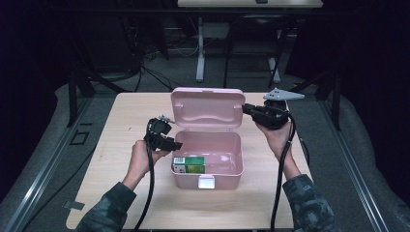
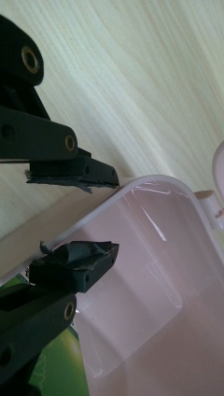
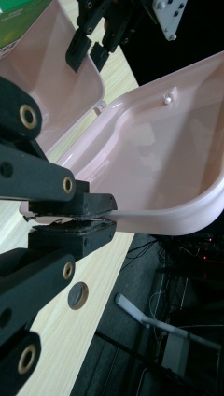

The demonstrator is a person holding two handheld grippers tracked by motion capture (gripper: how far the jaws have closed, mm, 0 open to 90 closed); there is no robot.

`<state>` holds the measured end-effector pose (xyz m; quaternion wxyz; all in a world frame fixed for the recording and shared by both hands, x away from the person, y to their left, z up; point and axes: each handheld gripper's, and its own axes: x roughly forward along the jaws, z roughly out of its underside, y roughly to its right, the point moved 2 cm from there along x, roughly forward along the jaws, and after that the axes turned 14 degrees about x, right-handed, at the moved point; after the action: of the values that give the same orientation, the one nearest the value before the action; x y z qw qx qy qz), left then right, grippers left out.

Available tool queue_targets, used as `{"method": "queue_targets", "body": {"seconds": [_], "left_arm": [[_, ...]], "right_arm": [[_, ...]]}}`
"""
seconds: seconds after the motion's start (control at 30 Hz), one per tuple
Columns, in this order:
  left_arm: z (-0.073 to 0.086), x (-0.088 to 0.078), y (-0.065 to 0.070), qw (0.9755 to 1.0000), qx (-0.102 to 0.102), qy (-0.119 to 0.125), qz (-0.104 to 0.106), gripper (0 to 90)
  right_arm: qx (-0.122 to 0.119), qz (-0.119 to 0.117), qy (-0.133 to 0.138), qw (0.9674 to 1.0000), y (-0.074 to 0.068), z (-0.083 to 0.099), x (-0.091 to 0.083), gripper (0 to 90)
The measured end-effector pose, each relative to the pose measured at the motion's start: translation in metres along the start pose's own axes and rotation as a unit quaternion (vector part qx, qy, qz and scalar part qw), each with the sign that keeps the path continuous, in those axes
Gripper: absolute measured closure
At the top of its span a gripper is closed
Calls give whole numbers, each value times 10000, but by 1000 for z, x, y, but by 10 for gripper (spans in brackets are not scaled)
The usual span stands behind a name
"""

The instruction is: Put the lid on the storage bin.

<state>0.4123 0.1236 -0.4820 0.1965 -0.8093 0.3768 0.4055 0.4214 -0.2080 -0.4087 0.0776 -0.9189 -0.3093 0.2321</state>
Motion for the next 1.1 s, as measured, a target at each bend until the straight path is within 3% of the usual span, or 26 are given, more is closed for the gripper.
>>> {"method": "queue_targets", "body": {"seconds": [0.33, 0.67, 0.83, 1.0, 1.1], "left_arm": [[2, 0, 0, 10000, 27, 39, -24, 616], [4, -1, -1, 9999, 58, 105, 94, 599], [4, -6, 0, 9995, 116, 165, 226, 494], [6, -18, -2, 9993, 99, 303, 185, 375], [9, -24, -3, 9991, 75, 377, 152, 366]], "right_arm": [[-73, 29, -14, 10000, -5, 3, -6, 849], [-75, 55, -26, 10000, -10, 7, -12, 848], [-75, 58, -18, 10000, -13, 10, -14, 847], [-91, 78, -53, 9999, -16, 12, -17, 846], [-93, 80, -49, 9999, -16, 13, -18, 847]]}}
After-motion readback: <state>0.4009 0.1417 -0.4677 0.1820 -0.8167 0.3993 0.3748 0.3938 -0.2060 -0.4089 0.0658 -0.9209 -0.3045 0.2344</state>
